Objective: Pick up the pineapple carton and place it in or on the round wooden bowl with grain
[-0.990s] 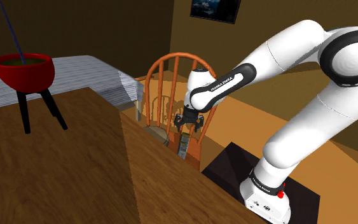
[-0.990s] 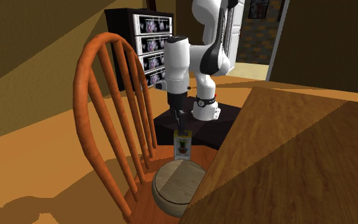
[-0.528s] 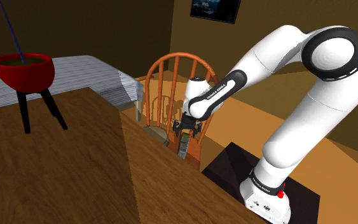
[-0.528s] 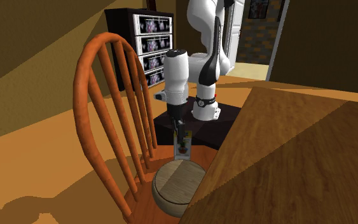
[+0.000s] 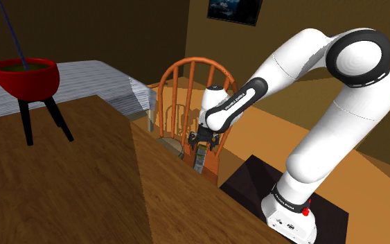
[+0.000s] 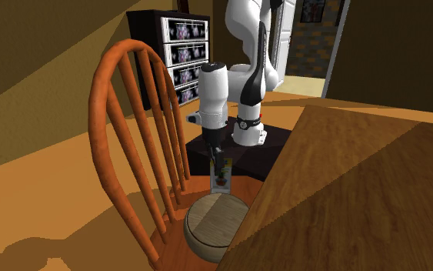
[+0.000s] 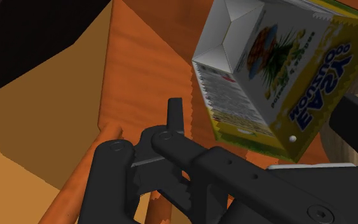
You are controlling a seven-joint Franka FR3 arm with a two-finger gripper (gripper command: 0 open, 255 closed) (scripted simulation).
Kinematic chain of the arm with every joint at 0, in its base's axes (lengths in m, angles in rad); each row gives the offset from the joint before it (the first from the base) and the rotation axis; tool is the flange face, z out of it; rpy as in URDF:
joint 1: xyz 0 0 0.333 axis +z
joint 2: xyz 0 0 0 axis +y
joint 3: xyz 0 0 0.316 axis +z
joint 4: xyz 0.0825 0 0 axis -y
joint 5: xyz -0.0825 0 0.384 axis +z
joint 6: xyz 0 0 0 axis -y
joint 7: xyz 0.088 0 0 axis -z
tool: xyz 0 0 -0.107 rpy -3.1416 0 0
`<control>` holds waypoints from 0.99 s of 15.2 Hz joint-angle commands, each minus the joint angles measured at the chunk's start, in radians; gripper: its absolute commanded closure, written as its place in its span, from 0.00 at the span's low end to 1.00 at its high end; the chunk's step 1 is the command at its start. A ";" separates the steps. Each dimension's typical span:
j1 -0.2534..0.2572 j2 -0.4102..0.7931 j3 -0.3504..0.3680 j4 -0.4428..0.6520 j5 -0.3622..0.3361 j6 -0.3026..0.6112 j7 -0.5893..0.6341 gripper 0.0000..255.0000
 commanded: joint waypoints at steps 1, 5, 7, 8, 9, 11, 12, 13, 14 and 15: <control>0.000 0.000 0.000 0.000 0.000 0.000 0.000 1.00; 0.000 0.000 0.000 0.000 0.000 0.000 0.000 1.00; 0.000 0.000 0.000 0.000 0.000 0.000 0.000 1.00; 0.000 0.000 0.000 0.000 0.000 0.000 0.000 1.00; 0.000 0.000 0.000 0.000 0.000 0.000 0.000 1.00; 0.001 -0.015 0.000 0.002 0.008 -0.016 -0.006 1.00; 0.003 -0.030 -0.001 0.004 0.016 -0.033 -0.011 1.00; 0.004 -0.045 -0.002 0.006 0.023 -0.049 -0.017 1.00; 0.006 -0.059 -0.003 0.009 0.030 -0.066 -0.021 1.00; 0.008 -0.074 -0.005 0.012 0.036 -0.083 -0.026 1.00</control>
